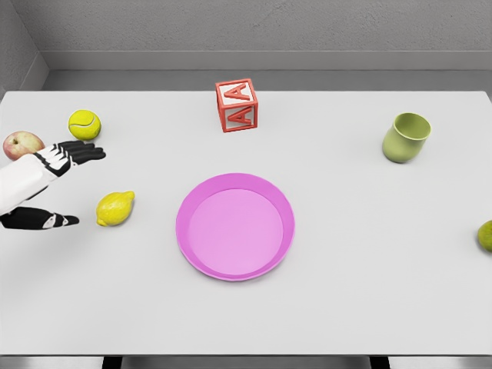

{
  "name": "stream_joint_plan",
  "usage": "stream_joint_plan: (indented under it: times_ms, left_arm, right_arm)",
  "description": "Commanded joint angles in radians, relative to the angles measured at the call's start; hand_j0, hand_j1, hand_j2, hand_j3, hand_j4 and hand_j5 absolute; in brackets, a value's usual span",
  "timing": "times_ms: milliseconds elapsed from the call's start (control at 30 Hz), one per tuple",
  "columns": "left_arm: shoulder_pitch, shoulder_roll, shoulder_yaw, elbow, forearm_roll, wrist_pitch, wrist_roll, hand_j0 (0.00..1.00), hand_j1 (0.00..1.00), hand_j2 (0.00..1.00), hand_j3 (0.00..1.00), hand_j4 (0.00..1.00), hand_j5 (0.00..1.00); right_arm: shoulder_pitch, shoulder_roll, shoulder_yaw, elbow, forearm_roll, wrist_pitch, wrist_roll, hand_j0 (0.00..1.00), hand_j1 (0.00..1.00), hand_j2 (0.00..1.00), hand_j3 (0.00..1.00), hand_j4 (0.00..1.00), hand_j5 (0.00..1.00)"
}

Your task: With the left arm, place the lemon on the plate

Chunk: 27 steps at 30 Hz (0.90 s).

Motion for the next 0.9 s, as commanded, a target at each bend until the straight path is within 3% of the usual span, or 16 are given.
stream_joint_plan:
  times_ms: [0,167,233,367,433,567,733,767,833,867]
  left_arm:
    - [0.000,0.000,0.000,-0.001,0.007,0.001,-0.001,1.00,1.00,1.00,1.00,1.00,1.00]
    - [0.003,0.000,0.003,0.006,0.004,0.001,-0.001,1.00,1.00,1.00,1.00,1.00,1.00]
    - [0.035,0.000,0.007,0.028,-0.004,0.001,-0.002,1.00,1.00,1.00,1.00,1.00,1.00]
    - [0.020,0.006,0.013,0.028,-0.009,0.001,-0.025,1.00,1.00,1.00,1.00,1.00,1.00]
    - [0.009,0.005,0.056,0.031,-0.021,0.001,-0.065,1.00,1.00,1.00,1.00,1.00,1.00]
    - [0.009,0.009,0.049,0.031,-0.021,0.001,-0.108,1.00,1.00,1.00,1.00,1.00,1.00]
    - [0.005,0.054,0.035,0.031,-0.087,0.001,-0.123,1.00,1.00,1.00,1.00,1.00,1.00]
    - [-0.018,0.055,0.029,0.031,-0.119,0.001,-0.123,1.00,1.00,1.00,1.00,1.00,1.00]
    - [-0.120,0.051,-0.078,0.056,-0.148,0.001,-0.123,1.00,1.00,1.00,1.00,1.00,1.00]
    - [-0.248,0.028,-0.219,0.089,-0.171,0.001,-0.123,1.00,1.00,1.00,1.00,1.00,1.00]
  right_arm:
    - [0.000,0.000,-0.006,0.001,0.000,0.000,0.001,1.00,1.00,1.00,1.00,1.00,1.00]
    - [0.002,0.000,0.002,0.000,0.000,0.000,0.001,1.00,1.00,1.00,1.00,1.00,1.00]
    - [0.002,0.000,0.003,0.000,0.000,0.000,0.001,1.00,1.00,1.00,1.00,1.00,1.00]
    - [0.002,0.000,0.003,0.000,0.000,0.000,0.001,1.00,1.00,1.00,1.00,1.00,1.00]
    - [0.002,0.000,0.003,0.000,0.000,0.000,0.001,1.00,1.00,1.00,1.00,1.00,1.00]
    - [0.002,0.000,0.003,0.000,0.000,0.000,0.001,1.00,1.00,1.00,1.00,1.00,1.00]
    - [0.002,0.000,0.003,0.001,0.000,0.000,0.001,1.00,1.00,1.00,1.00,1.00,1.00]
    - [0.002,0.000,0.003,0.000,0.000,0.000,0.001,1.00,1.00,1.00,1.00,1.00,1.00]
    - [0.002,0.000,0.003,0.001,0.000,0.000,0.001,1.00,1.00,1.00,1.00,1.00,1.00]
    - [0.002,0.000,0.003,0.001,0.000,0.000,0.001,1.00,1.00,1.00,1.00,1.00,1.00]
